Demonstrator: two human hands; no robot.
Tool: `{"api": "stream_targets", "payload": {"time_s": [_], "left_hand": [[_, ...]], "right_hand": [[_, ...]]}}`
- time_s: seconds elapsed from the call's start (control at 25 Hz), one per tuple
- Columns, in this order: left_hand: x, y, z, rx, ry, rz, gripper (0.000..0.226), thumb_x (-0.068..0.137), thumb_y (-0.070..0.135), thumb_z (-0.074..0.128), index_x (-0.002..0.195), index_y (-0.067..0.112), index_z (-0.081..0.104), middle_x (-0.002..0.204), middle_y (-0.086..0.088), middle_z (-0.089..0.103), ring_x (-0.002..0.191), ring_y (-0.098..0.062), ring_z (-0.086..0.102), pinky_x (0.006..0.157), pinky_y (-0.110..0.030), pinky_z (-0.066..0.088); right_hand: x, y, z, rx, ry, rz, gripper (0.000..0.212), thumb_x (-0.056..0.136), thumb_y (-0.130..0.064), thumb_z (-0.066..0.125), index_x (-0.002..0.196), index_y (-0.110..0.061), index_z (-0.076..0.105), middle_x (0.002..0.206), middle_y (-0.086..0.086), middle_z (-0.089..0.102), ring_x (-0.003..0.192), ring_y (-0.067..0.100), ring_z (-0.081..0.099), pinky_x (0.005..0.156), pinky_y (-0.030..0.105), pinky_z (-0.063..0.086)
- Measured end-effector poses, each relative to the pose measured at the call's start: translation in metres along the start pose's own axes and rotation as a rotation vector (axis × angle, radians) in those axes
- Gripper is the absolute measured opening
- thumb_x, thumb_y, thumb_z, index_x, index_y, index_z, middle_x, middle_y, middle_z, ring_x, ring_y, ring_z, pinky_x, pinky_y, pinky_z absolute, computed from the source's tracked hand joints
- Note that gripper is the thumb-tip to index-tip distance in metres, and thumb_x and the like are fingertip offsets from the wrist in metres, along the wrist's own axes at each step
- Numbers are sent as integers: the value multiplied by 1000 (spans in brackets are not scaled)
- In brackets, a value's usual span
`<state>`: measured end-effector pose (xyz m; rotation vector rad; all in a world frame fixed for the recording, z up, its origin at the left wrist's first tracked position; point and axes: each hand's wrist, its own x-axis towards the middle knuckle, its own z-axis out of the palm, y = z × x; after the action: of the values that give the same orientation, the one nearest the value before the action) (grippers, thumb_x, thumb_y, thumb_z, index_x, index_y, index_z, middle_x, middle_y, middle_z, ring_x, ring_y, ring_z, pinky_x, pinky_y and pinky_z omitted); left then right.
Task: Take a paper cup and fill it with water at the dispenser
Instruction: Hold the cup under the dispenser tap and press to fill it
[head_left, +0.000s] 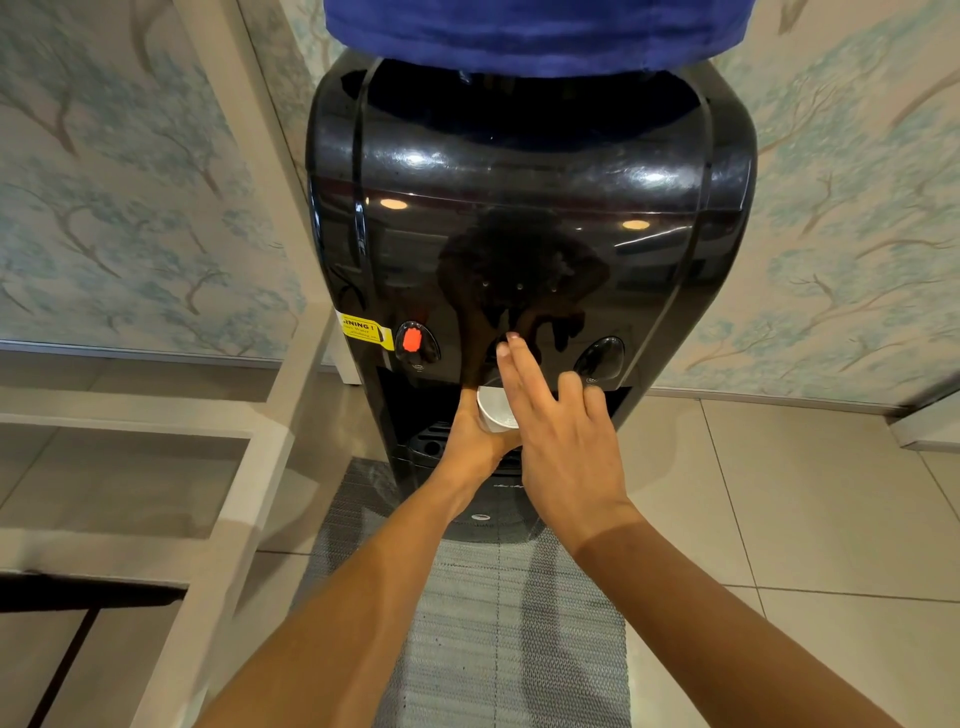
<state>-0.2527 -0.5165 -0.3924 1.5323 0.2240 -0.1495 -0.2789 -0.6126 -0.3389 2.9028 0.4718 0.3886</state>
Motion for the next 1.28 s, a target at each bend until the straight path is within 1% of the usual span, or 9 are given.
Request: {"api": "stream_targets", "payload": {"time_s": [0.2,0.32,0.48,0.6,0.76,0.88,1.04,1.16,1.28], "left_hand": [[1,0,0,26,-16,-5,65,74,5,74,123,25,36,93,12,58,72,18,59,54,0,44],[1,0,0,34,-11,-9,64,74,5,74,123,21,36,91,11,57,68,22,57,52,1,43],[2,-1,1,21,-13,7,70,73,6,74,130,21,35,97,10,60,80,11,61,58,-3,47],[2,-2,1,16,-8,-3,66,73,7,75,126,20,38,95,10,60,89,1,62,58,-3,47],[3,-2,0,24,0,-30,66,72,11,77,126,18,38,93,11,59,74,11,61,53,-1,44],[4,-4,0,14,-3,-8,72,73,9,76,131,19,35,97,11,60,78,12,61,58,-3,47],[4,-6,0,-10,-7,2,76,73,9,76,134,22,32,101,9,61,91,2,63,60,-5,48],[3,-6,0,7,-11,-9,79,71,10,77,136,19,32,100,10,60,80,14,61,56,-2,46],[2,-8,0,3,-8,-35,71,70,12,78,128,19,38,100,10,60,91,1,62,55,-2,46]], "right_hand": [[0,1,-1,-23,20,-4,95,69,-6,65,147,-14,12,154,-2,25,82,18,49,75,28,46],[0,1,0,-24,22,-3,94,70,-5,63,148,-14,10,155,-2,24,82,19,48,75,29,45],[0,1,1,-7,19,-6,94,72,-4,61,148,-14,6,154,0,24,83,20,46,75,30,44],[0,1,1,-18,40,-9,93,71,-5,63,148,-14,11,154,-1,25,83,19,48,75,29,45],[0,1,1,-13,44,-4,95,69,-5,64,148,-14,11,154,-1,25,82,19,48,75,29,45],[0,1,1,-7,41,-11,96,70,-4,64,148,-14,10,155,-1,24,82,19,47,75,29,45],[-1,2,1,12,41,-16,96,70,-4,64,148,-15,9,156,-2,22,83,18,48,77,28,45],[-3,3,2,28,48,-18,97,71,-4,63,148,-16,6,157,-1,20,81,19,48,77,29,46],[-10,5,6,43,65,-26,96,73,-3,60,148,-16,1,159,-2,9,78,20,47,77,31,47]]}}
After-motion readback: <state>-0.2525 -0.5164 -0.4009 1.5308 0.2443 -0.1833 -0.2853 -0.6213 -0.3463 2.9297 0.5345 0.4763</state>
